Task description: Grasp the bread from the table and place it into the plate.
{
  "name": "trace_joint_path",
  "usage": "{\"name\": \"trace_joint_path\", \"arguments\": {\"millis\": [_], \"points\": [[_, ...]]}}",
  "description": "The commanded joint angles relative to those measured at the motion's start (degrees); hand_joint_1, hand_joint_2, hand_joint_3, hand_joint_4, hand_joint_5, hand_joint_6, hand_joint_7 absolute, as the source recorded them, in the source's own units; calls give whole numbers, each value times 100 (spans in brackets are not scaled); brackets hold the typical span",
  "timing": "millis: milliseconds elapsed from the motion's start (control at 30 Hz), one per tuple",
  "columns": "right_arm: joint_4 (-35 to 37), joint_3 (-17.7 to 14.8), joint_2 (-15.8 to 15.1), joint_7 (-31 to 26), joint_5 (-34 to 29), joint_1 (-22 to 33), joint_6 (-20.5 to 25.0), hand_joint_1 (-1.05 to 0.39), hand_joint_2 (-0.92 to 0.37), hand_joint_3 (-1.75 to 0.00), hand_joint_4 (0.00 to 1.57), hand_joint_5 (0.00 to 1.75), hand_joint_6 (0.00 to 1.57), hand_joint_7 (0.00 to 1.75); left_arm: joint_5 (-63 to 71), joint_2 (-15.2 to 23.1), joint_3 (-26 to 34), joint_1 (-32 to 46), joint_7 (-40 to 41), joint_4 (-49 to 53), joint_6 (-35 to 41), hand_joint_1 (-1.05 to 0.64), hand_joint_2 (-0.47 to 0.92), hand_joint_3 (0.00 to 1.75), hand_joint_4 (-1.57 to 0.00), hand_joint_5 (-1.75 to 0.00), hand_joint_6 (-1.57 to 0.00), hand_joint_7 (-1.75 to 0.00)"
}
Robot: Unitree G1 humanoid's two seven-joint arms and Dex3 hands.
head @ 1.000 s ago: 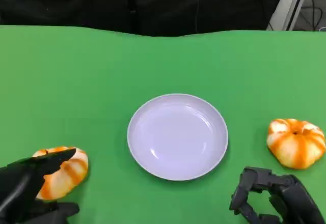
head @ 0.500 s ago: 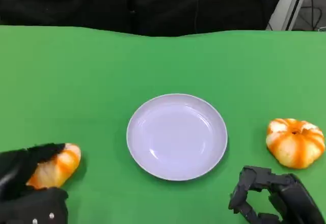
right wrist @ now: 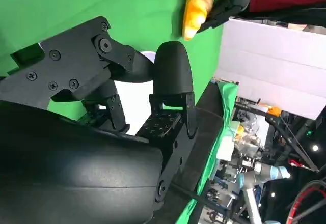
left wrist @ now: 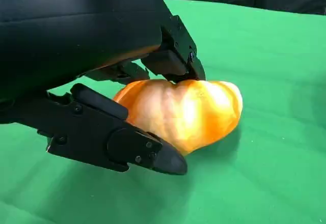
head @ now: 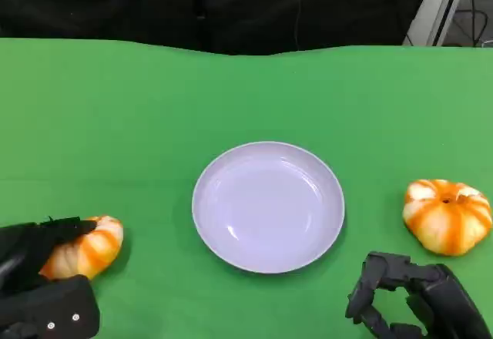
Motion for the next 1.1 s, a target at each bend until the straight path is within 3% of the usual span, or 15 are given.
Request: {"name": "trace_joint_path", "arguments": {"millis": [33, 167, 300, 367, 400, 467, 500, 533, 633, 733, 1100], "points": [[-12, -28, -55, -20, 71, 2, -17, -21, -62, -90, 81, 157, 80, 130, -43, 202, -31, -42, -44, 59, 58, -18, 81, 0, -62, -1, -69, -2], [-22, -29, -51, -36, 51, 5, -2, -22, -61, -91, 81, 157, 80, 131, -39, 199, -48, -40, -64, 19, 152, -14, 81, 0, -62, 0, -70, -1], [-52, -36, -49, -78, 2, 19, -5, -22, -62, -91, 81, 157, 80, 131, 95, 140, -79, -38, 265, 51, 203, -10, 82, 1, -79, -11, -85, -6], [-60, -28, -50, -77, 19, 29, 0, -22, -61, -91, 81, 157, 80, 131, 115, 54, -57, -34, 567, 93, 203, -14, 85, 0, -62, -68, -93, -8], [-67, -23, -58, -70, 28, 35, 6, -22, -61, -91, 81, 157, 80, 131, 105, 1, -42, -31, 710, 104, 213, -13, 86, 0, -53, -102, -93, -21], [-82, -18, -69, -63, 31, 41, 17, -22, -61, -91, 80, 158, 80, 132, 97, -64, -40, -31, 944, 120, 229, -10, 87, 0, -40, -158, -60, -111], [-77, -18, -69, -62, 31, 38, 9, -22, -61, -91, 80, 158, 79, 132, 85, -84, -40, -32, 1042, 134, 214, -8, 88, 0, -42, -166, -54, -134], [-71, -18, -69, -62, 31, 36, 2, -22, -61, -91, 80, 158, 79, 132, 76, -93, -47, -34, 1113, 149, 202, -6, 88, 0, -45, -171, -49, -154], [-65, -16, -63, -65, 31, 39, 5, -22, -61, -91, 80, 159, 79, 132, 103, -139, -52, -18, 1448, 185, 138, -5, 86, 0, -51, -174, -47, -169], [-73, -10, -61, -61, 36, 45, 9, -21, -61, -91, 80, 159, 79, 132, 121, -148, -74, -15, 1757, 242, 2, -4, 81, 0, -63, -175, -53, -167], [-88, -3, -57, -113, -19, 47, 9, -22, -62, -90, 80, 158, 80, 132, 7, -89, 17, 165, 2055, -100, -354, -7, 78, 1, -62, -172, -63, -149]]}}
